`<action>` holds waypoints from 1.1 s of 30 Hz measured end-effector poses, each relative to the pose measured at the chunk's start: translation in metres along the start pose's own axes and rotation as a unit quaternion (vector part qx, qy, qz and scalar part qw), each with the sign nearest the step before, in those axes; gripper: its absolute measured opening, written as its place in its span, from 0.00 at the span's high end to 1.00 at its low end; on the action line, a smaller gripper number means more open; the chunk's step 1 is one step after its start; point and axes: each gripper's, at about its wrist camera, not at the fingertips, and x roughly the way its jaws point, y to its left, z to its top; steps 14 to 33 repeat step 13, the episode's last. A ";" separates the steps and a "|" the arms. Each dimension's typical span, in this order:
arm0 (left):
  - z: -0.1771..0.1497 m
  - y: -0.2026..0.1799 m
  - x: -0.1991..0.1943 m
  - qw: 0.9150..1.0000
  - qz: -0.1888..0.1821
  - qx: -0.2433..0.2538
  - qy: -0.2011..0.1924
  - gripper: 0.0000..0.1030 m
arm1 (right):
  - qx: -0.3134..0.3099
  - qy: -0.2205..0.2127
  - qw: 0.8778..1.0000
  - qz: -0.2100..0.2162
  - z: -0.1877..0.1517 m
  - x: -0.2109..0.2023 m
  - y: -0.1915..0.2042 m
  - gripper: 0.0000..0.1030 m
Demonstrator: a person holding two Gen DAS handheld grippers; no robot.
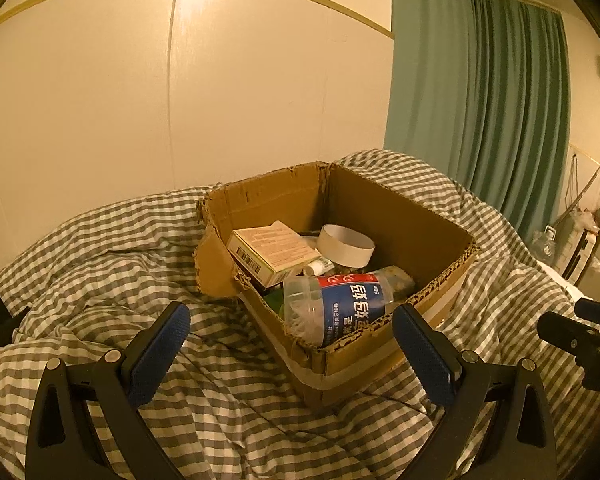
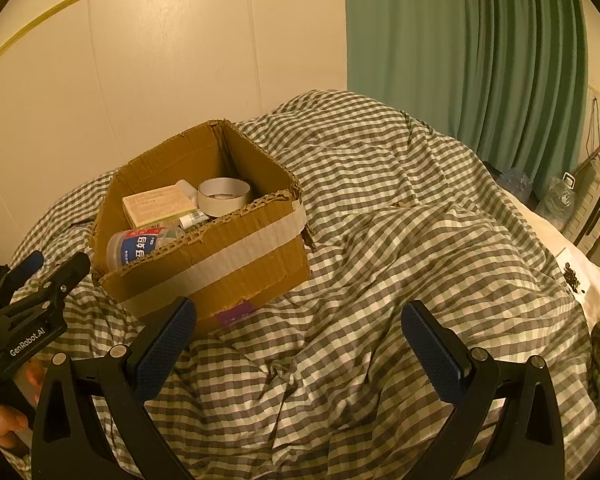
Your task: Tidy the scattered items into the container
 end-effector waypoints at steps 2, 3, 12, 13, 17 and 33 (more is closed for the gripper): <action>0.000 0.000 0.001 1.000 0.001 0.000 0.003 0.00 | 0.000 0.000 1.000 0.000 -0.001 0.000 0.000 0.00; 0.000 0.000 0.001 1.000 0.001 0.000 0.003 0.00 | -0.001 0.001 1.000 0.000 -0.001 0.000 0.000 0.00; -0.001 -0.006 -0.009 0.999 -0.028 0.018 -0.020 0.00 | -0.003 0.005 1.000 -0.002 -0.002 0.002 -0.001 0.00; -0.001 -0.008 -0.009 0.999 -0.024 0.023 -0.021 0.00 | -0.003 0.005 1.000 -0.002 -0.002 0.002 -0.001 0.00; -0.001 -0.008 -0.009 0.999 -0.024 0.023 -0.021 0.00 | -0.003 0.005 1.000 -0.002 -0.002 0.002 -0.001 0.00; -0.001 -0.008 -0.009 0.999 -0.024 0.023 -0.021 0.00 | -0.003 0.005 1.000 -0.002 -0.002 0.002 -0.001 0.00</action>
